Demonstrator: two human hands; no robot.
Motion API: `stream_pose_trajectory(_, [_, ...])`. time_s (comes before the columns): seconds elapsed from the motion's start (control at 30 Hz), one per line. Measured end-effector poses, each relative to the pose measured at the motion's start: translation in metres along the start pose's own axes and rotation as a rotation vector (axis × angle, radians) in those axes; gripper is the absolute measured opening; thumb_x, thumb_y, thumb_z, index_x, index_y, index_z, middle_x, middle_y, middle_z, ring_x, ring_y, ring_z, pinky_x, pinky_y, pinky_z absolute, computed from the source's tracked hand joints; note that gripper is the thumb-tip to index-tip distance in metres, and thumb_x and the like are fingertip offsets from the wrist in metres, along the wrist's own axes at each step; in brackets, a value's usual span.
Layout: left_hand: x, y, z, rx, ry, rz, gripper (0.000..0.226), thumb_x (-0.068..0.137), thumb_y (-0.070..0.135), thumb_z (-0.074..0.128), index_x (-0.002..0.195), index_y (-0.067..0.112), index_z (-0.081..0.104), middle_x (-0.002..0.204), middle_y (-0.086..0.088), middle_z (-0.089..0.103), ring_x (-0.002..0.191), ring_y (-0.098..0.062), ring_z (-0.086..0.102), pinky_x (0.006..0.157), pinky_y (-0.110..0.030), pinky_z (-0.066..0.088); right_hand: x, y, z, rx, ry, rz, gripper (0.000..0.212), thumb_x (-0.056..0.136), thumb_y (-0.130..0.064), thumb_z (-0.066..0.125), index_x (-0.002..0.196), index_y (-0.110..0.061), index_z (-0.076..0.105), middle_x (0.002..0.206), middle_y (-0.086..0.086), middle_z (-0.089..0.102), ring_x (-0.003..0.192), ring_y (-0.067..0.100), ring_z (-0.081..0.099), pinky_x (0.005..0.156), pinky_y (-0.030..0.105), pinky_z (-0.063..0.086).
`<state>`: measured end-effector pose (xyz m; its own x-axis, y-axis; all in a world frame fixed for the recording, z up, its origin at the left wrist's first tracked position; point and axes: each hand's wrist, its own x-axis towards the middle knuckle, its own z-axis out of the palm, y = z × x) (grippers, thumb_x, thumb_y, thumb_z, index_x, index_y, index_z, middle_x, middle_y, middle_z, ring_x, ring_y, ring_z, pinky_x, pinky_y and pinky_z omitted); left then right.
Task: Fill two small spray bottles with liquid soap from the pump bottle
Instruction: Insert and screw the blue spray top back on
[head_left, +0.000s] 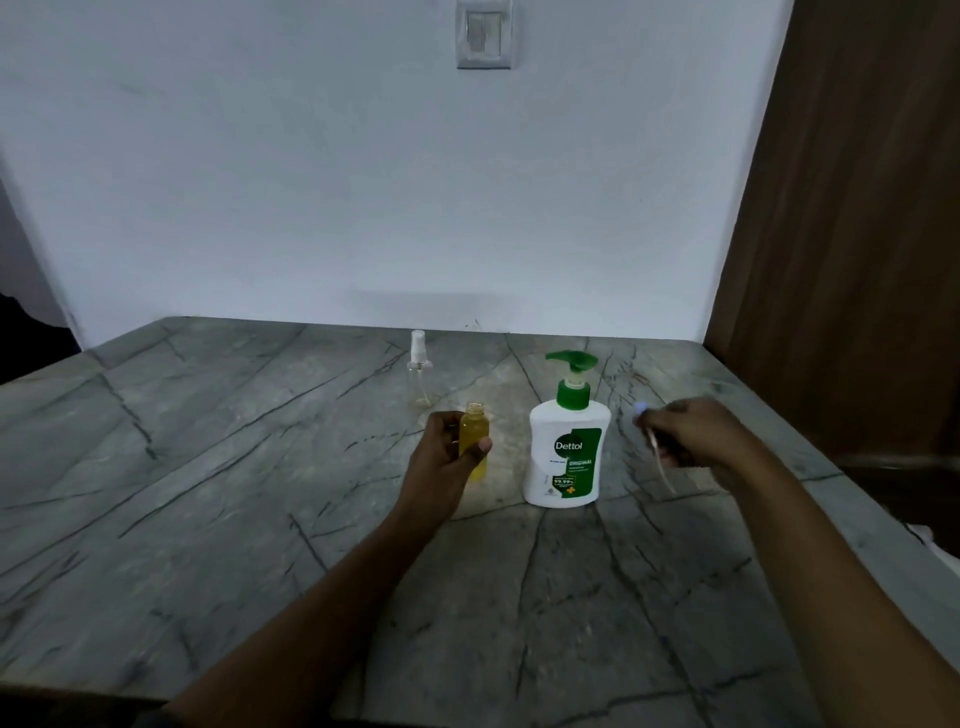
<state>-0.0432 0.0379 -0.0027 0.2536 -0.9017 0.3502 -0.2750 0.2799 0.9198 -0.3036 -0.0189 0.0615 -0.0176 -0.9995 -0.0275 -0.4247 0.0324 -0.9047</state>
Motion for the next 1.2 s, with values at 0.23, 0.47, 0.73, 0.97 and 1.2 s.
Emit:
stream_pose_trajectory(0.23, [-0.002,-0.004,-0.031,0.034,-0.039,0.003,0.025,0.085,0.02,0.063,0.106,0.02,0.048,0.103,0.001,0.063,0.094,-0.01,0.061,0.075,-0.023,0.051,-0.07,-0.077,0.014,0.507,-0.199,-0.335,0.023,0.07,-0.017,0.069,0.089,-0.004,0.062,0.078,0.01,0.07,0.063,0.011,0.064,0.06,0.02,0.056])
stream_pose_trajectory(0.47, [-0.002,-0.012,-0.041,0.01,-0.063,-0.095,0.028,0.085,0.024,0.063,0.107,0.024,0.047,0.11,-0.001,0.062,0.096,-0.013,0.061,0.074,-0.026,0.051,-0.05,-0.101,0.096,0.3,-0.173,-0.464,0.023,0.081,-0.008,0.072,0.101,-0.007,0.062,0.094,0.01,0.069,0.084,0.022,0.068,0.074,0.028,0.058])
stream_pose_trajectory(0.73, [-0.001,-0.013,-0.042,-0.003,-0.087,-0.151,0.029,0.084,0.024,0.064,0.105,0.03,0.044,0.117,-0.001,0.058,0.104,-0.016,0.058,0.087,-0.036,0.05,-0.025,-0.108,0.132,0.158,-0.113,-0.503,0.023,0.082,-0.014,0.073,0.102,-0.009,0.063,0.089,0.004,0.065,0.083,0.02,0.065,0.081,0.039,0.057])
stream_pose_trajectory(0.97, [-0.001,-0.013,-0.041,0.051,-0.095,-0.154,0.029,0.083,0.026,0.065,0.101,0.035,0.043,0.12,-0.001,0.058,0.106,-0.017,0.057,0.093,-0.044,0.048,-0.015,-0.111,0.135,0.128,-0.116,-0.503,0.022,0.08,-0.014,0.074,0.098,-0.013,0.062,0.087,0.004,0.065,0.085,0.024,0.066,0.081,0.043,0.057])
stream_pose_trajectory(1.2, [0.001,-0.015,-0.042,0.034,-0.107,-0.177,0.03,0.083,0.028,0.065,0.101,0.036,0.042,0.121,-0.001,0.057,0.106,-0.016,0.057,0.093,-0.043,0.048,-0.012,-0.109,0.132,0.082,-0.132,-0.522,0.023,0.08,-0.016,0.075,0.098,-0.014,0.061,0.091,0.007,0.067,0.081,0.023,0.067,0.082,0.043,0.056])
